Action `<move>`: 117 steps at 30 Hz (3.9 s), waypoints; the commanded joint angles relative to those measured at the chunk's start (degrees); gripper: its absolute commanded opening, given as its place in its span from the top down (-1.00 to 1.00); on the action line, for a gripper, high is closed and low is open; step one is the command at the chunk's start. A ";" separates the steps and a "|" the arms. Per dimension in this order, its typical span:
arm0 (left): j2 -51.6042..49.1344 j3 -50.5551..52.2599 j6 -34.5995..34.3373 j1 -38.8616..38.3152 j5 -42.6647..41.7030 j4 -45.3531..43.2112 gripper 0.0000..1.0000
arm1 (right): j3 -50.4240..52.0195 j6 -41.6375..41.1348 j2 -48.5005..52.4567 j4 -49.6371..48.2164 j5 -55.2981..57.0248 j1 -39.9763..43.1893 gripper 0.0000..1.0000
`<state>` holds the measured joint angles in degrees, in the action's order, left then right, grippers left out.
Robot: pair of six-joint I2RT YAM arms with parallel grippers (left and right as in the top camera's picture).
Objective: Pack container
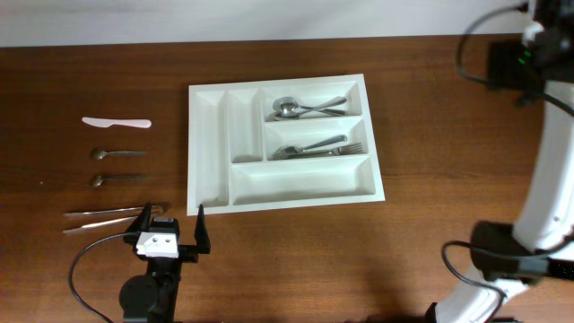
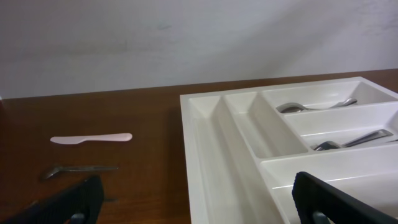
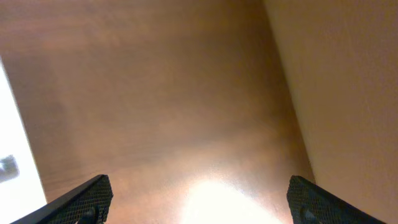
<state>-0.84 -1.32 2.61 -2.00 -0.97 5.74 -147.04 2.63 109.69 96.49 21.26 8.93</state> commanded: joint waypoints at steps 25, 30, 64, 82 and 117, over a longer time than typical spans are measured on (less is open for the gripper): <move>0.48 0.22 0.48 0.31 0.81 0.13 -0.98 | 41.90 17.97 -4.31 -19.76 -21.27 23.45 -0.98; 0.48 0.22 0.48 0.31 0.81 0.13 -0.98 | 49.83 17.88 -4.31 -24.85 -20.52 23.74 -0.98; -3.06 -12.83 0.52 0.31 6.45 8.17 -0.98 | 61.72 17.92 -4.31 -38.47 -20.57 23.71 -0.98; -37.83 -52.61 -4.98 0.31 30.32 25.38 -0.98 | 61.72 17.92 -4.31 -38.47 -20.57 23.71 -0.98; -74.99 -90.36 -6.01 12.09 1.36 61.16 -0.99 | 61.72 17.92 -4.31 -38.47 -20.57 23.71 -0.98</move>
<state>-74.87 -89.80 -9.30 9.41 8.91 66.57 -85.27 20.99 106.02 58.19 0.21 32.60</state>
